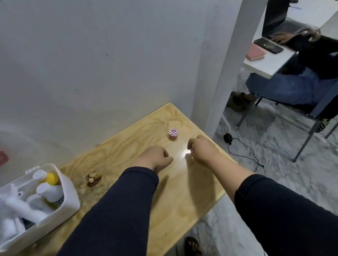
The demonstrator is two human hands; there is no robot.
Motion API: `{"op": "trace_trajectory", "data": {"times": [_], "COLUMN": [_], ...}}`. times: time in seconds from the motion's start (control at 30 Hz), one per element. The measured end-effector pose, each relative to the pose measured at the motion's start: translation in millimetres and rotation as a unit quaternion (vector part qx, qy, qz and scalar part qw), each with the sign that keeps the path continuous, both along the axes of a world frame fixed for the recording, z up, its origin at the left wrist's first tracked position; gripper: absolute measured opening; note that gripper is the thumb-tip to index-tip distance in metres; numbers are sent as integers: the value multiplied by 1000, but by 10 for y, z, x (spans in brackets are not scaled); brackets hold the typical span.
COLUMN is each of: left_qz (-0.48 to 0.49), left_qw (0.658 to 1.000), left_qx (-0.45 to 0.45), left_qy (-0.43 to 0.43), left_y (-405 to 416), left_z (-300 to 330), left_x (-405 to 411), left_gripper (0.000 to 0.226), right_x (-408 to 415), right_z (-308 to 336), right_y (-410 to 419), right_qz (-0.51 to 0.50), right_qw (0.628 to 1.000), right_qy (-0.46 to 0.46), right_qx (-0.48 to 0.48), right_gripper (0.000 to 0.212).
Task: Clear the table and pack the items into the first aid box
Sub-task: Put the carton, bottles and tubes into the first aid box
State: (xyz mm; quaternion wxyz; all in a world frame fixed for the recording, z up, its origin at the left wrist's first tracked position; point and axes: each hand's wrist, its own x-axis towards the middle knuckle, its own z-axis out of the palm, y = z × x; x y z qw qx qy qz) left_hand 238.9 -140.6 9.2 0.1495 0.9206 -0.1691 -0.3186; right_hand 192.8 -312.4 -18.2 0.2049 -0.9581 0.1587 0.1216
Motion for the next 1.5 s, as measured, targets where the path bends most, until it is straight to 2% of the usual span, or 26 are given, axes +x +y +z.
{"op": "trace_trajectory", "data": {"times": [0.23,0.4,0.57,0.77,0.93,1.1,1.3,1.5], "left_qz": [61,97,109,125,154,216,299,356], "left_qw": [998,995,994,992,984,966,942,923], "left_qx": [-11,-17,-4,9,43,38,31,45], "left_qy": [-2,2,0,-22,-76,-136,-152,-138], "left_y": [83,162,265,530,1073,1786,2780,3588], "left_z": [-18,-49,-19,316,665,972,1158,983], "left_x": [233,238,204,164,72,-107,-489,-815], "left_gripper": [42,41,42,38,39,37,31,56], "right_x": [667,832,830,979,1052,921,629,440], "right_z": [185,44,46,546,1056,1489,1721,1562], "right_y": [155,252,301,650,1260,2116,3120,4023], "right_qz": [94,115,106,213,293,365,426,445], "right_qw": [992,992,994,976,956,929,899,889], "right_qy": [-78,-46,-32,13,-25,-65,-98,-105], "right_qx": [-24,-31,-23,-34,-14,7,0,33], "right_gripper": [24,37,36,36,32,31,33,30]}}
